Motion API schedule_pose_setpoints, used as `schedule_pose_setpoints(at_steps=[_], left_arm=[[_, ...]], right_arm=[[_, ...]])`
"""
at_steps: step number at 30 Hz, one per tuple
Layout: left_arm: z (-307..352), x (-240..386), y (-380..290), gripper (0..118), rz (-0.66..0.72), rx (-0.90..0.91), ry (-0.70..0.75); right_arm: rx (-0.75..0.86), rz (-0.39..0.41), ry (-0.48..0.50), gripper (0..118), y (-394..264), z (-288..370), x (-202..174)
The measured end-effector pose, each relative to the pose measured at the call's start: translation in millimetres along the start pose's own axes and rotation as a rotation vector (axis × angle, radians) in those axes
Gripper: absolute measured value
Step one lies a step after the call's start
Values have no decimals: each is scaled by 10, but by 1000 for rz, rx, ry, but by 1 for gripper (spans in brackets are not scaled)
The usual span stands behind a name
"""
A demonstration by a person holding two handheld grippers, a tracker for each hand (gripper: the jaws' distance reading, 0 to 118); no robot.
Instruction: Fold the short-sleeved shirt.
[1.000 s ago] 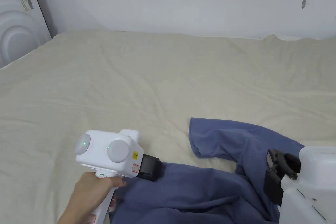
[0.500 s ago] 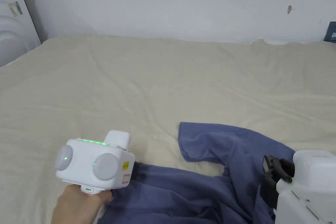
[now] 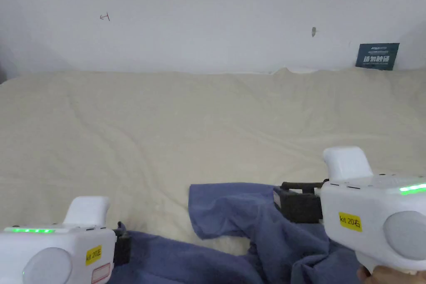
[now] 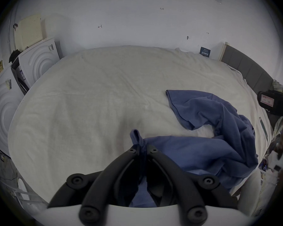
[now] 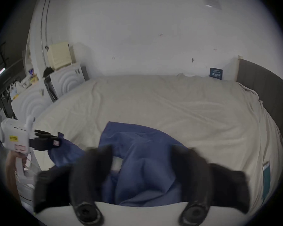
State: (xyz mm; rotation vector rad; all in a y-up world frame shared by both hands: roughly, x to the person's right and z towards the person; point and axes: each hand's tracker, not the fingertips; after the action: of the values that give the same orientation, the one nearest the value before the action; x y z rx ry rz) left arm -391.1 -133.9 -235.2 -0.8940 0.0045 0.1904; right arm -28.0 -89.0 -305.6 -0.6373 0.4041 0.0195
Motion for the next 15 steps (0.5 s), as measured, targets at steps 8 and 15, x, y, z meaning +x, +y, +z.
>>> schedule_pose_setpoints(at_steps=[8, 15], left_arm=[[-17, -55, -13, 7, -52, 14, 76], [-103, -96, -52, 7, -68, -7, 106]], right_arm=[[-346, 47, 66, 93, 540, -1377, 456], [-505, 113, -37, 93, 485, -2077, 497]])
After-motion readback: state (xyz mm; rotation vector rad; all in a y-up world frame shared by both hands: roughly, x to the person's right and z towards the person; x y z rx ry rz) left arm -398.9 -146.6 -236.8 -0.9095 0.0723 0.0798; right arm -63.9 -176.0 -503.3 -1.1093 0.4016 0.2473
